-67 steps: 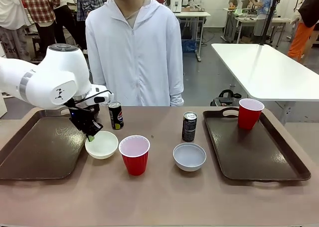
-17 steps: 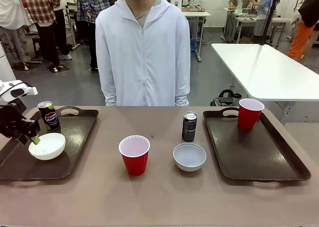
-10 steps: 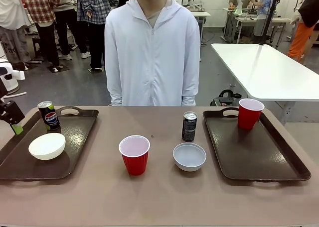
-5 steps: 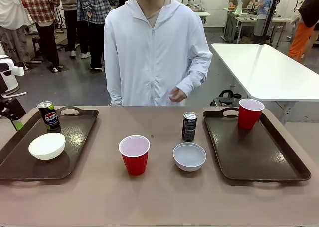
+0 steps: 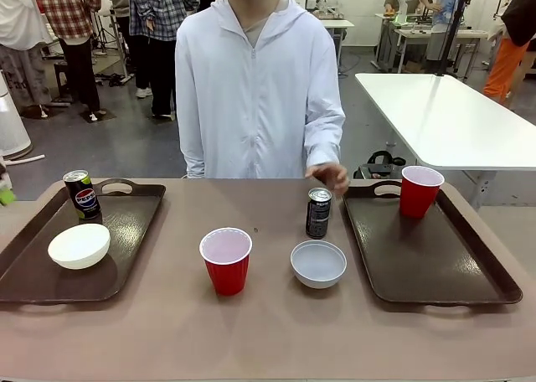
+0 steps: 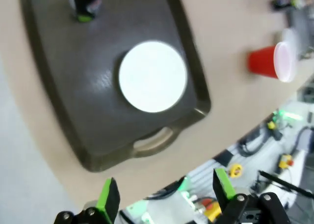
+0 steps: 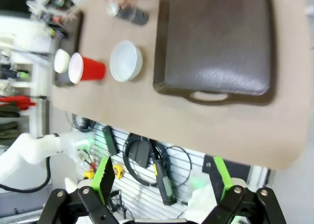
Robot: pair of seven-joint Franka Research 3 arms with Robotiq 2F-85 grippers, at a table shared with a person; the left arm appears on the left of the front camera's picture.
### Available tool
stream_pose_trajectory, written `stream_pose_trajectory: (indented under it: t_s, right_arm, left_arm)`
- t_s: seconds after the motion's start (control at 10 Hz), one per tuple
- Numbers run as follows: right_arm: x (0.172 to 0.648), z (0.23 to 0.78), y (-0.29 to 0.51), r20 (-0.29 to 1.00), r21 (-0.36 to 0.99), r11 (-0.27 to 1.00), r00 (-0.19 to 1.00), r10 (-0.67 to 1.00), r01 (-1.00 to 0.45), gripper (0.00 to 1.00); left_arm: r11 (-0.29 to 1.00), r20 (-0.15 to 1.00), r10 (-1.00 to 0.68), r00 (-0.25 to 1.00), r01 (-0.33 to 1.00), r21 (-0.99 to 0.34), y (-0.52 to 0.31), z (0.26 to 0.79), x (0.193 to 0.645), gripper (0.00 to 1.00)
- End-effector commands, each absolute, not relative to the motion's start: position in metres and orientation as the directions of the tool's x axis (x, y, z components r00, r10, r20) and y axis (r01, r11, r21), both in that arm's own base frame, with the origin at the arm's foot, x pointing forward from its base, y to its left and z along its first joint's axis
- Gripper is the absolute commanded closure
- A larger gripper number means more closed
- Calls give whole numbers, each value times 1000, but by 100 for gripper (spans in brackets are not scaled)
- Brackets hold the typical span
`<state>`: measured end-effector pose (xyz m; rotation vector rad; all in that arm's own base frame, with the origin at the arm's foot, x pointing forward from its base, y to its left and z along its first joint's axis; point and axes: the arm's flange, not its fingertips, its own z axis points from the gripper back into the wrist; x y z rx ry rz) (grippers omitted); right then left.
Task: Prepare tableware on both trays.
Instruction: Pick up a Picnic Bowl from the table and place it on a Handle tray.
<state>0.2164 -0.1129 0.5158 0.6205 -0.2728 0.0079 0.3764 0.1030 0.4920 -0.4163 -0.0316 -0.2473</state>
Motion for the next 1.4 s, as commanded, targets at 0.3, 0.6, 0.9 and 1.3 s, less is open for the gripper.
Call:
stream_pose_trajectory:
  t_s: [0.3, 0.6, 0.9, 1.3]
  right_arm:
    - [213, 618, 36, 184, 301, 938, 975, 122, -174, 0]
    - [256, 608, 121, 132, 142, 975, 979, 153, -171, 0]
    - [308, 574, 186, 134, 83, 988, 984, 118, -130, 0]
    - [317, 555, 195, 133, 105, 982, 981, 140, -154, 0]
  left_arm:
    - [625, 113, -225, 968, 233, -746, 210, 505, 376, 0]
    - [522, 153, -189, 970, 231, -821, 237, 482, 359, 0]
    - [448, 177, -172, 969, 237, -862, 242, 461, 344, 0]
    - [429, 209, -211, 955, 282, -858, 210, 443, 329, 0]
